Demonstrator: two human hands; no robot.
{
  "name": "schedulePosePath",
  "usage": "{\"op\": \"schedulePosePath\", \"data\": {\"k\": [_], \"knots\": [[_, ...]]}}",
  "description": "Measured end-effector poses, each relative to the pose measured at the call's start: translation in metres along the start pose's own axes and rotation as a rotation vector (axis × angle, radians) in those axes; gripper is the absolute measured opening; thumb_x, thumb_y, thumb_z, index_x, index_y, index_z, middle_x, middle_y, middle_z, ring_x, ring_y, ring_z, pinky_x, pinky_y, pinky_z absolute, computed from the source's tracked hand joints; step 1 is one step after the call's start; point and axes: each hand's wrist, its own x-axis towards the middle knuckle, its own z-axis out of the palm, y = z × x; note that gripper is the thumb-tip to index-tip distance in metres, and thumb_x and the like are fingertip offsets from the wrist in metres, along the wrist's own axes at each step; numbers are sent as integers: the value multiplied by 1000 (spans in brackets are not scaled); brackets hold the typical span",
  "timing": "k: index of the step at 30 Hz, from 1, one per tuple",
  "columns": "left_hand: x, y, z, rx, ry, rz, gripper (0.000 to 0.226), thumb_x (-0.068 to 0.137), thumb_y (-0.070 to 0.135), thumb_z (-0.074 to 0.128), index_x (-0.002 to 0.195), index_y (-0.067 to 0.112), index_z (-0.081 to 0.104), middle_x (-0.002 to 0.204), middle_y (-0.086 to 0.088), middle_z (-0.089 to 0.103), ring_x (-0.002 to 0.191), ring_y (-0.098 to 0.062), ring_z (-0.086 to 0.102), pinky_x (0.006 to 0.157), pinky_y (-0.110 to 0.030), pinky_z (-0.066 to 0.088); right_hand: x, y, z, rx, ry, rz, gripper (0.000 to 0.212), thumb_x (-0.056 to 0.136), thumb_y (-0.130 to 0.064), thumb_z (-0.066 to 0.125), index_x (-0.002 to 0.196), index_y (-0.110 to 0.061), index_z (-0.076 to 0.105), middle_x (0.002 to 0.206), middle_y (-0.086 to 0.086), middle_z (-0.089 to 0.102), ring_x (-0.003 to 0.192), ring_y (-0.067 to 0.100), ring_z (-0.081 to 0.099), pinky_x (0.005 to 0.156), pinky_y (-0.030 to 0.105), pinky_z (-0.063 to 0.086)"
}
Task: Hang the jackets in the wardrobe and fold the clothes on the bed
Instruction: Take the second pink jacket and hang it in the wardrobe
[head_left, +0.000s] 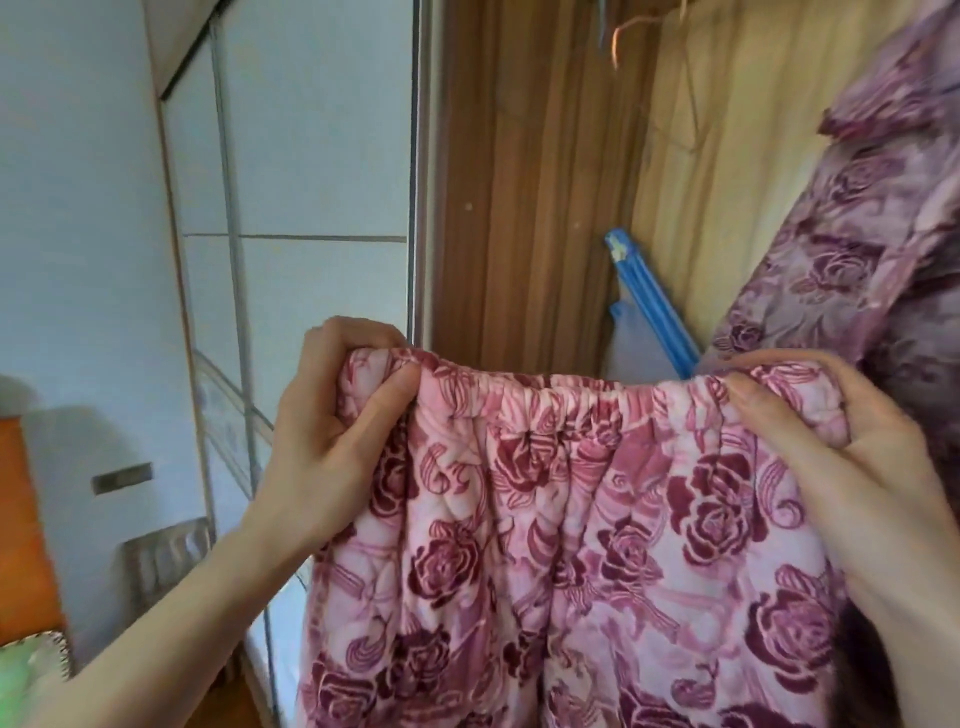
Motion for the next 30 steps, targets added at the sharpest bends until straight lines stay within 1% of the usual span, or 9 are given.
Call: {"op": "schedulePosePath", "data": {"k": [6, 8, 13, 17, 20, 23, 25, 29, 30], "knots": [[46, -7, 31, -285, -64, 79, 11, 95, 18, 71, 102, 23, 64, 113, 0, 73, 109, -22, 70, 97, -41, 53, 15, -22, -14, -180, 78, -9, 16, 87, -35, 76, 102, -30, 73, 100, -4, 78, 97, 17, 75, 89, 38, 61], [57, -8, 40, -338, -88, 93, 9, 97, 19, 71, 100, 21, 63, 105, 1, 73, 101, -20, 70, 91, -34, 54, 21, -32, -17, -272, 91, -30, 15, 89, -36, 76, 102, -29, 72, 99, -6, 77, 96, 14, 74, 88, 36, 60], [80, -11, 61, -377, -89, 116, 11, 97, 22, 68, 97, 18, 57, 90, 4, 63, 79, 2, 59, 76, -9, 45, 28, -56, -15, -458, 133, -99, 14, 89, -35, 75, 102, -30, 71, 97, -19, 75, 91, -4, 69, 75, 8, 50], [106, -16, 78, -495, -116, 83, 11, 97, 20, 72, 96, 16, 62, 86, 4, 64, 80, -7, 62, 76, -18, 50, 32, -71, -19, -577, 186, -118, 19, 90, -37, 72, 106, -27, 70, 95, -29, 71, 90, -18, 63, 69, -2, 41], [127, -16, 94, -698, -80, -81, 10, 92, 16, 77, 94, 11, 68, 86, 2, 69, 78, -6, 65, 72, -20, 53, 39, -82, -23, -695, 222, -136, 27, 85, -50, 69, 105, -32, 69, 96, -33, 68, 93, -21, 59, 71, -3, 38], [145, -16, 106, -925, -119, -271, 12, 90, 14, 78, 97, 10, 70, 91, -7, 71, 84, -18, 70, 76, -34, 60, 49, -88, -24, -833, 209, -96, 34, 85, -60, 65, 108, -35, 67, 103, -26, 67, 96, -22, 56, 73, 1, 37], [153, -18, 114, -974, -181, -290, 16, 91, 13, 76, 103, 6, 68, 95, -12, 69, 86, -24, 70, 80, -40, 61, 61, -92, -18, -901, 187, -66, 38, 87, -64, 61, 110, -35, 66, 105, -21, 67, 93, -15, 59, 73, 6, 38], [163, -14, 127, -1025, -301, -268, 15, 91, 8, 76, 100, 5, 64, 84, -11, 65, 78, -23, 67, 71, -36, 58, 119, -111, 19, -882, 147, -69, 44, 95, -64, 56, 115, -26, 62, 105, -7, 68, 88, 2, 63, 68, 18, 46], [164, -14, 130, -1046, -329, -268, 15, 91, 7, 76, 100, 5, 63, 83, -11, 64, 77, -23, 66, 70, -35, 57, 140, -117, 32, -848, 144, -66, 47, 95, -65, 57, 117, -24, 62, 108, -5, 67, 91, 5, 63, 74, 19, 50]]}}
